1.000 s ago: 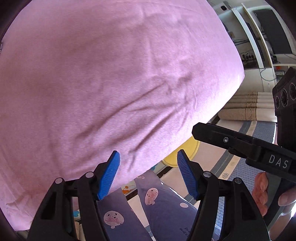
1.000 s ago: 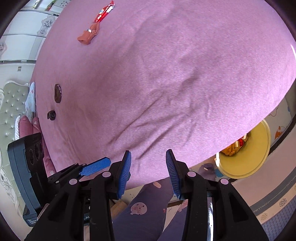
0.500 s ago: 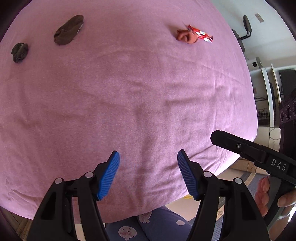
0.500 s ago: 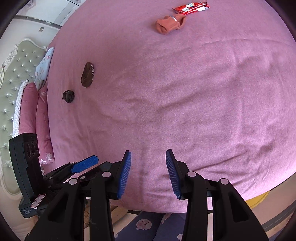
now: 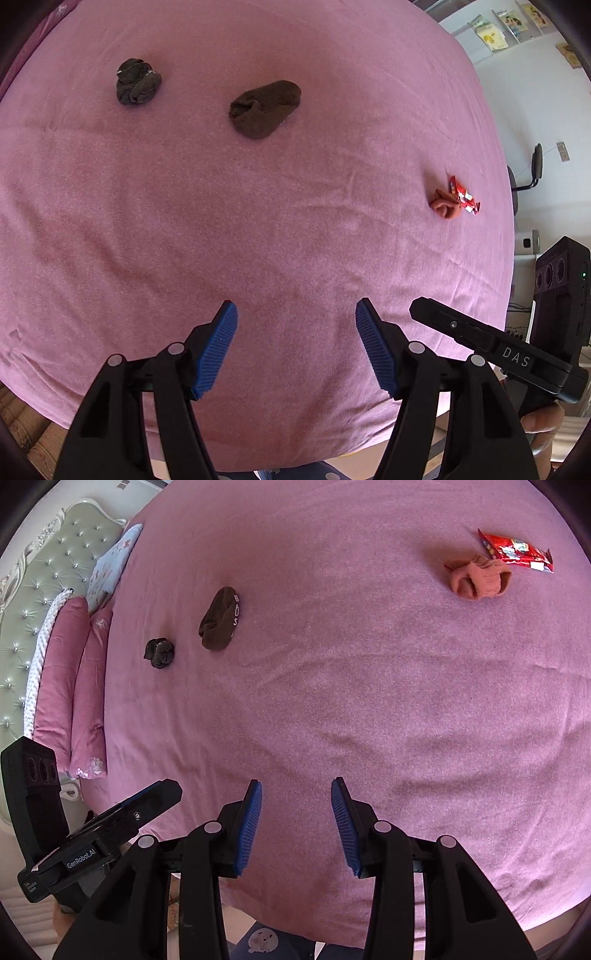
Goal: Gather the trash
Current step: 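Return both tools over the bed toward the two dark socks, then grasp the grey sock with the left tool while the right tool grasps the brown sock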
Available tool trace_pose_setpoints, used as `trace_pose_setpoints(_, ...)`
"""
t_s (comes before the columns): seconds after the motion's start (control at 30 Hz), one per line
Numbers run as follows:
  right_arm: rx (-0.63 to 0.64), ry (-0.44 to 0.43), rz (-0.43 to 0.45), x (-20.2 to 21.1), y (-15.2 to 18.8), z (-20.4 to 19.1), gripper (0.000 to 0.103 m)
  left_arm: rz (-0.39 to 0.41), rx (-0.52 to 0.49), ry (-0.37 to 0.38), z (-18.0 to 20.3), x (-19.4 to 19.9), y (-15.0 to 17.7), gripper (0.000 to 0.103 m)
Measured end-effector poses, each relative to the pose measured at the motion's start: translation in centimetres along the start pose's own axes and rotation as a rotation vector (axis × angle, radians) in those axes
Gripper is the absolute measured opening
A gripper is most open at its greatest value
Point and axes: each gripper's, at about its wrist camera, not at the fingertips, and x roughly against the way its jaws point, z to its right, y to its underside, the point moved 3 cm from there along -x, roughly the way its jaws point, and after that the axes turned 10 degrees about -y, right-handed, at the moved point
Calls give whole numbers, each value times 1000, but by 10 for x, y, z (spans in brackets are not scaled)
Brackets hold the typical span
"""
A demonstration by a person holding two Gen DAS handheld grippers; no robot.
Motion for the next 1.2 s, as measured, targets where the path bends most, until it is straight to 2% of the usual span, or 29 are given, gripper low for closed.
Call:
trace_pose_setpoints(0.4, 48, 15, -9, -64, -72, -53, 40, 28, 96, -16, -75, -12, -76, 67)
trace_pose_setpoints(0.8, 12, 26, -23, -128, -140, -61, 40, 20, 156, -6, -131, -48, -148, 67)
trace_pose_setpoints(1.07, -21, 30, -34, -161, -171, -64, 40, 9, 198, -1, -157, -66, -177, 67)
trace_pose_setpoints(1.2, -36, 25, -42, -170, -179, -66, 44, 1, 203, -2, -163, -73, -187, 67)
